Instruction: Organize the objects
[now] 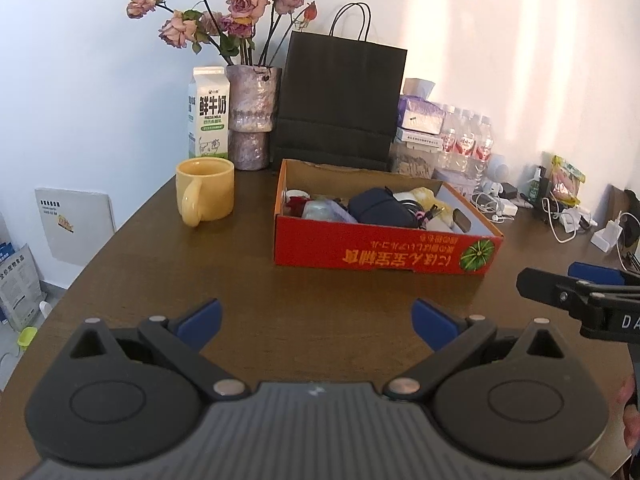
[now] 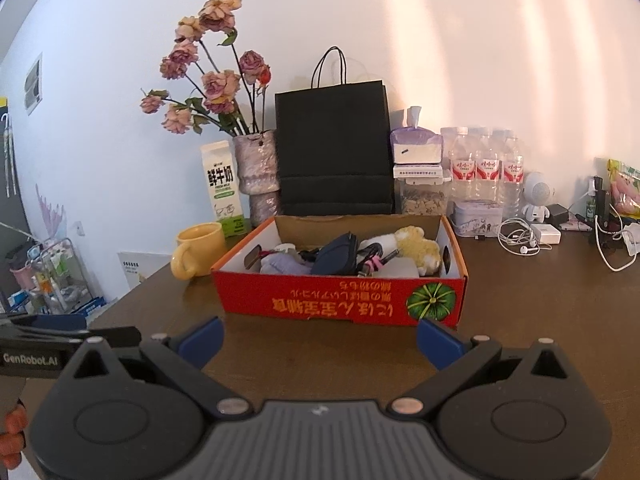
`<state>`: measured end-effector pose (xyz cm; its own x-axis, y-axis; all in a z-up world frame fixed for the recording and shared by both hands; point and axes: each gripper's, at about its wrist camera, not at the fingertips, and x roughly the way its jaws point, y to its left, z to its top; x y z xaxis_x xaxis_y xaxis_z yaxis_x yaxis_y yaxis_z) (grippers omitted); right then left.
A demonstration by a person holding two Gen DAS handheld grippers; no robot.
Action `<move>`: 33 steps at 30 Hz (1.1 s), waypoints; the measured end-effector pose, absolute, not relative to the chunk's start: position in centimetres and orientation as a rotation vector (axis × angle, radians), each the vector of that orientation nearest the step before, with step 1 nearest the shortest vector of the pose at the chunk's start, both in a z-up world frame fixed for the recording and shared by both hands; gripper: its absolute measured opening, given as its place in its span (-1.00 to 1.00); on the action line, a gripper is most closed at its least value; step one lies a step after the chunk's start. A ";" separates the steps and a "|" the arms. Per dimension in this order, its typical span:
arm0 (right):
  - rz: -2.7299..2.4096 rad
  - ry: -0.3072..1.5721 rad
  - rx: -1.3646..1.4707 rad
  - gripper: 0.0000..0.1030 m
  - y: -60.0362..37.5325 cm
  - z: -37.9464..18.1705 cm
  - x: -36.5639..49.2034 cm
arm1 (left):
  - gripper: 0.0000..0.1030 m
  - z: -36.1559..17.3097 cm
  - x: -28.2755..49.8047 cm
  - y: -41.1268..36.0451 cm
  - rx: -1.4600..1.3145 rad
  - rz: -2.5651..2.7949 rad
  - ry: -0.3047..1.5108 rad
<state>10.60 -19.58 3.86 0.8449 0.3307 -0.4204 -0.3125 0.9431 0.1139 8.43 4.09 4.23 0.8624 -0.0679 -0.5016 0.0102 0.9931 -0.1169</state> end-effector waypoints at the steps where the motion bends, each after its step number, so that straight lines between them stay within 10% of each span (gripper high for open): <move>1: 0.339 0.451 0.041 1.00 -19.5 3.8 10.5 | 1.00 4.2 8.3 4.1 -0.111 -0.040 0.530; 33: 0.336 0.450 0.044 1.00 -19.6 3.8 10.3 | 1.00 4.5 8.1 3.9 -0.104 -0.037 0.524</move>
